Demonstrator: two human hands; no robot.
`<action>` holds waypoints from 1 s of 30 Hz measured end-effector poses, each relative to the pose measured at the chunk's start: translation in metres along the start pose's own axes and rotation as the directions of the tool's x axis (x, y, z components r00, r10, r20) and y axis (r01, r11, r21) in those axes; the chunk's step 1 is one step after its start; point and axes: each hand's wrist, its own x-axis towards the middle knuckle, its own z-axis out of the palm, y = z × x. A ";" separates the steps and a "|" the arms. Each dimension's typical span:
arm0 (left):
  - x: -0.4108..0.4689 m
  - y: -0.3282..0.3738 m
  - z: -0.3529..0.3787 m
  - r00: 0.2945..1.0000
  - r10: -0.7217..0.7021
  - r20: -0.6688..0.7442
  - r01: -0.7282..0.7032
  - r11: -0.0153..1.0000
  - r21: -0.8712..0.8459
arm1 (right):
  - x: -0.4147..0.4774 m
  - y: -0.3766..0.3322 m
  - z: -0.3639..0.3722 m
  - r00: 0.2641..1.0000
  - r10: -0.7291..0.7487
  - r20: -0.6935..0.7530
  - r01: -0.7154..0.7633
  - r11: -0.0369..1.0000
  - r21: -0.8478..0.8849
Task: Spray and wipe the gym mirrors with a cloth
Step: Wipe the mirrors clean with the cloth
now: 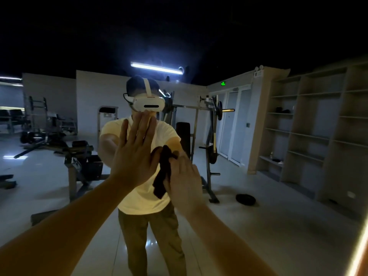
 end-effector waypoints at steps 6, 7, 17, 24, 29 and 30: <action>-0.069 0.022 -0.001 0.996 -0.023 0.090 0.028 0.998 -0.060 | -0.034 0.111 -0.025 0.885 0.459 0.070 -0.454 0.888 -0.076; -0.093 0.025 0.000 0.992 -0.021 0.123 0.029 0.998 -0.062 | -0.040 0.122 -0.026 0.853 0.520 0.048 -0.516 0.853 -0.075; -0.134 0.027 0.004 0.961 -0.021 0.275 0.011 0.999 0.038 | -0.065 0.046 0.013 0.726 0.686 0.060 -0.685 0.711 0.157; -0.133 0.030 -0.002 0.944 -0.056 0.326 0.027 0.995 0.093 | -0.109 0.000 0.033 0.990 0.128 0.060 -0.137 0.971 0.198; -0.132 0.032 -0.004 0.932 -0.098 0.348 0.059 0.991 0.122 | -0.122 0.089 0.009 0.972 0.233 0.024 -0.234 0.964 0.122; -0.132 0.034 -0.005 0.928 -0.113 0.354 0.071 0.989 0.130 | -0.124 0.111 0.003 0.943 0.334 -0.012 -0.330 0.936 0.126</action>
